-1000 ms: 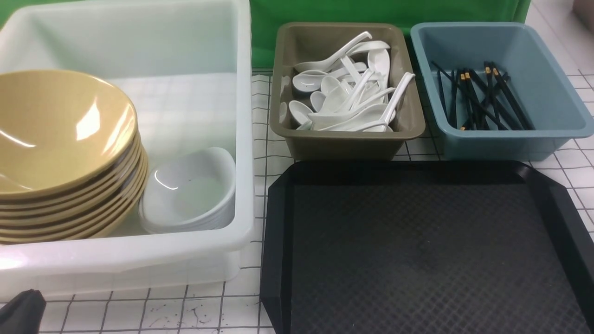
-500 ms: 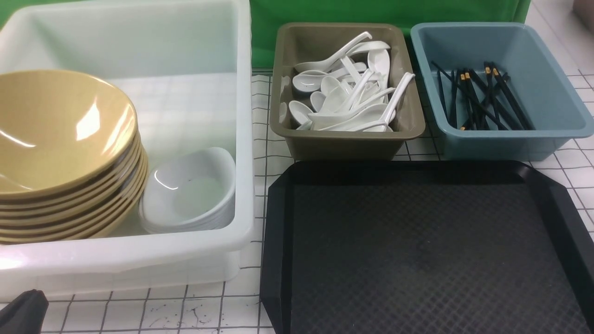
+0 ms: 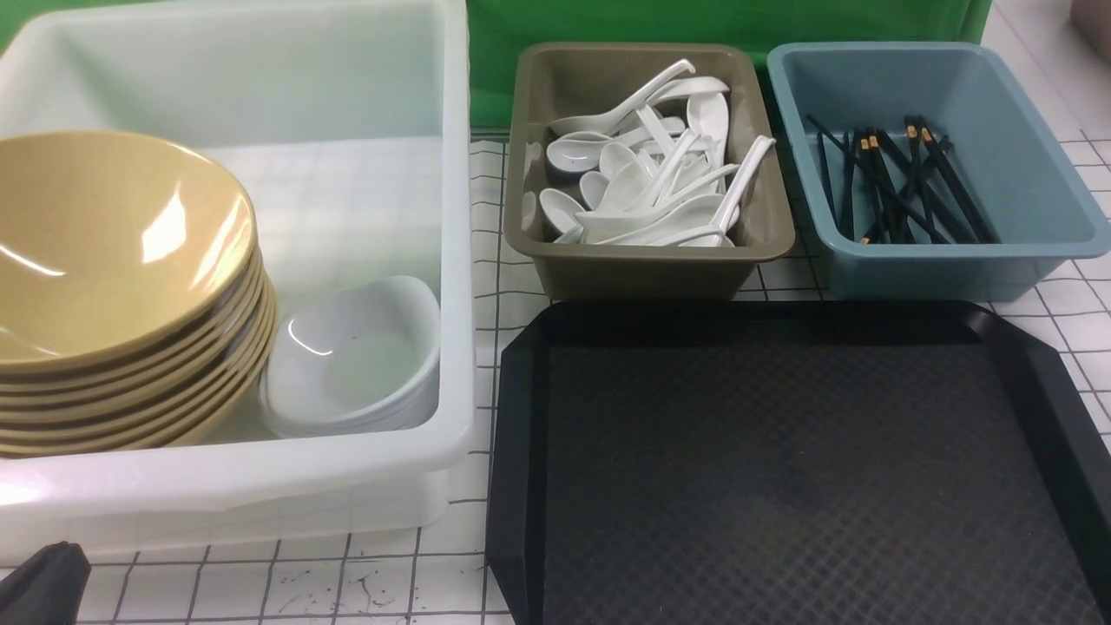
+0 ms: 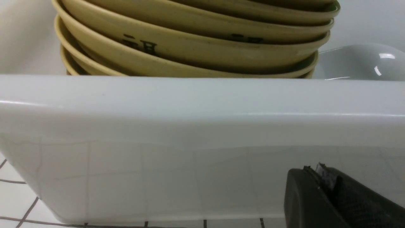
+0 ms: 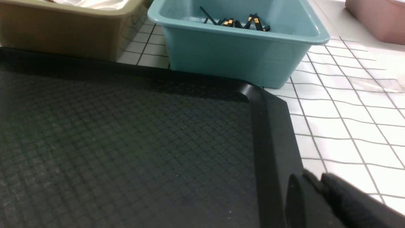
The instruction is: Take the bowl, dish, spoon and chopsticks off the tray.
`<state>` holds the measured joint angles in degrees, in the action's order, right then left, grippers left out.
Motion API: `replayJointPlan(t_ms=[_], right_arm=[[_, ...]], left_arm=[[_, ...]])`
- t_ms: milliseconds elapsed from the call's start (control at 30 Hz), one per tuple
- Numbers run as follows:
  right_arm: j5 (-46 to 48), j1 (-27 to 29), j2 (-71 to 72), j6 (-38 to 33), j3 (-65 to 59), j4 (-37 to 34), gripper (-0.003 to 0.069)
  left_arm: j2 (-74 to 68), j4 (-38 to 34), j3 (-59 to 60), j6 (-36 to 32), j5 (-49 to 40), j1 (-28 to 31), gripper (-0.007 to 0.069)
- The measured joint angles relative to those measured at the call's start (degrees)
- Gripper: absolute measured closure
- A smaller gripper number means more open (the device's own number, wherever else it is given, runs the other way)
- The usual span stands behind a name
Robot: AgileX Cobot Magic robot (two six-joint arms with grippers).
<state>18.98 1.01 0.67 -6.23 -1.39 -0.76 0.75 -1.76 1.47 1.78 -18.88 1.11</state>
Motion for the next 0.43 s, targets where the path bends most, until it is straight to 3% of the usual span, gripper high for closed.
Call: replayJointPlan(t_ms=[433], right_arm=[[0.0,0.0,0.0,0.0,0.0,0.0,0.0552]], left_arm=[[0.0,0.0,0.0,0.0,0.0,0.0,0.0637]])
